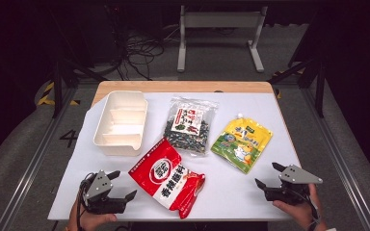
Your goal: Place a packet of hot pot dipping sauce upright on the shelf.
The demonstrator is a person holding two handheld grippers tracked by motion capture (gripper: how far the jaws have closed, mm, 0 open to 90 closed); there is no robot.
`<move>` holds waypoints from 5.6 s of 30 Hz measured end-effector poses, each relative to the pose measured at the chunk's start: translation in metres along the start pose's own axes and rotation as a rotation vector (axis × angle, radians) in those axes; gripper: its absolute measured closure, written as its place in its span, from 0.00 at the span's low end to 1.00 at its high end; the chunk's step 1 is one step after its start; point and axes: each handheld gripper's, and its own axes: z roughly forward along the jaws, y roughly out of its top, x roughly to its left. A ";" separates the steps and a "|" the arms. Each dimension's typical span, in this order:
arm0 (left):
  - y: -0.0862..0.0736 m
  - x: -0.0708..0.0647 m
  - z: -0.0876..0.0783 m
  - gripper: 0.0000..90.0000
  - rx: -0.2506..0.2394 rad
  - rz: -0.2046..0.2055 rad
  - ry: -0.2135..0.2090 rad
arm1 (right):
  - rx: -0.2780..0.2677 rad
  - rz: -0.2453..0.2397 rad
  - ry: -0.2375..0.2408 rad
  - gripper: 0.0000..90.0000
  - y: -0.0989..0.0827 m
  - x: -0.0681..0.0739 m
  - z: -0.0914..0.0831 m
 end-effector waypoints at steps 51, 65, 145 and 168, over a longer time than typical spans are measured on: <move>0.033 -0.043 0.041 0.24 -0.008 -0.165 -0.330 | 0.008 -0.003 0.021 0.23 0.009 0.003 0.014; 0.053 -0.033 0.073 0.72 0.002 -0.176 -0.277 | 0.022 -0.008 0.031 0.23 0.008 0.004 0.017; 0.183 0.196 -0.010 1.00 -0.333 0.089 -0.003 | 0.017 0.063 0.032 0.23 -0.002 0.003 0.012; 0.171 0.235 0.041 1.00 -0.245 0.127 -0.031 | 0.056 0.097 -0.002 0.24 -0.017 0.017 -0.002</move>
